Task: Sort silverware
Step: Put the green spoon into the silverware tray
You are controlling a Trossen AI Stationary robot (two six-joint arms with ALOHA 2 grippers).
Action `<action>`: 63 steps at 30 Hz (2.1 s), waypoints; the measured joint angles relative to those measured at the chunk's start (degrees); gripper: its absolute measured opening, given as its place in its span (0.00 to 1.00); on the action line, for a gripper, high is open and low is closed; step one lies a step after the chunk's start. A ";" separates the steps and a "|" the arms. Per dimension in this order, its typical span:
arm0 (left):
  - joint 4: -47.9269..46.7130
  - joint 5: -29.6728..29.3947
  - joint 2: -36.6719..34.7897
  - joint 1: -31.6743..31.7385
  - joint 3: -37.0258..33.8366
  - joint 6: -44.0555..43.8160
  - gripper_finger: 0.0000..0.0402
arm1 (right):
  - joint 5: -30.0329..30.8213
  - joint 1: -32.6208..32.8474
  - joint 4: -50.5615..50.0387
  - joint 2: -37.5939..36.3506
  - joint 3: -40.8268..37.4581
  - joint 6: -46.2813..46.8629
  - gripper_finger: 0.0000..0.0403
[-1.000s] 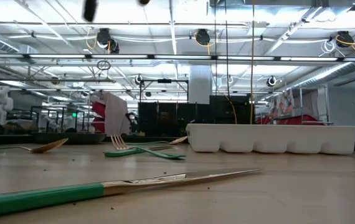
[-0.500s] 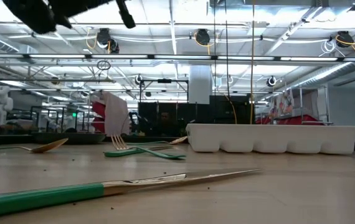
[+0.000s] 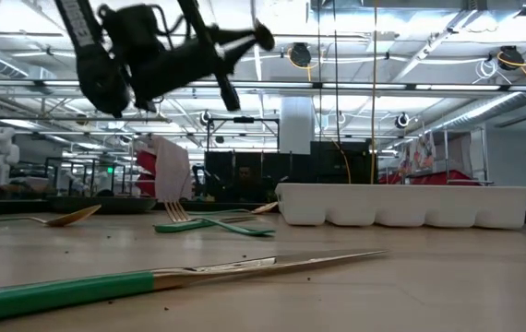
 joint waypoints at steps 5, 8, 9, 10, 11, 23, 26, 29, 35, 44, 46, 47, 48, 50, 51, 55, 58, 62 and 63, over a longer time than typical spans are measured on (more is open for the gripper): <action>0.32 1.62 5.32 1.78 2.78 -0.30 0.03 | -2.26 -0.01 4.47 -0.52 -6.61 -0.02 0.33; 0.32 2.16 7.74 2.60 5.08 0.76 0.03 | -2.93 0.00 9.41 -1.22 -11.32 -0.13 0.33; 0.28 2.15 8.48 2.78 6.07 0.42 0.03 | -2.92 0.00 11.46 -1.53 -13.03 0.16 0.33; 0.20 2.27 9.01 2.92 6.99 -0.24 0.03 | -2.89 -0.04 14.06 -1.85 -14.94 0.94 0.33; 0.01 2.65 9.22 3.05 7.87 -0.71 0.03 | -2.74 -0.23 17.66 -2.24 -17.05 1.97 0.33; 0.16 13.25 7.84 0.56 18.55 -1.54 0.05 | -19.09 -8.82 77.57 -1.51 -42.73 10.21 0.41; 0.41 13.30 7.84 0.06 20.14 -0.49 0.05 | -28.92 -11.46 86.88 0.70 -44.13 14.81 0.43; 0.25 13.28 7.84 -0.07 20.74 0.61 0.06 | -37.16 -12.11 94.33 3.89 -44.13 18.30 0.45; 0.25 12.74 7.84 -0.38 20.77 0.59 0.06 | -41.70 -12.11 100.13 9.08 -44.13 20.87 0.45; 0.25 12.31 7.84 -2.02 20.77 0.55 0.06 | -45.44 -12.79 107.32 12.63 -44.13 21.03 0.45; 0.25 11.93 7.84 -2.08 20.77 0.55 0.06 | -46.91 -13.33 108.05 12.92 -44.13 21.07 0.45; 0.25 11.60 7.84 -2.06 20.77 0.55 0.06 | -47.59 -13.56 108.29 13.04 -44.13 21.09 0.45; 0.25 11.27 7.84 -2.06 20.77 0.55 0.06 | -48.03 -13.66 108.87 13.26 -44.13 21.09 0.45; 0.25 10.66 7.84 -2.08 20.77 0.56 0.06 | -48.89 -13.67 109.24 13.57 -44.10 21.09 0.45; 0.25 10.59 7.84 -2.10 20.77 0.57 0.06 | -49.50 -13.68 109.35 13.75 -44.10 21.08 0.45; 0.25 10.22 7.84 -2.52 20.77 0.57 0.06 | -50.79 -13.81 110.53 14.83 -44.10 21.29 0.45; 0.24 9.80 7.86 -3.24 20.77 0.68 0.06 | -50.80 -14.00 110.87 15.63 -44.10 21.24 0.45; 0.25 9.54 7.86 -4.00 20.77 0.94 0.06 | -51.31 -14.08 114.04 16.68 -44.10 21.57 0.45; 0.25 9.54 7.86 -4.04 20.77 0.94 0.06 | -51.99 -14.08 115.44 17.03 -44.10 21.87 0.45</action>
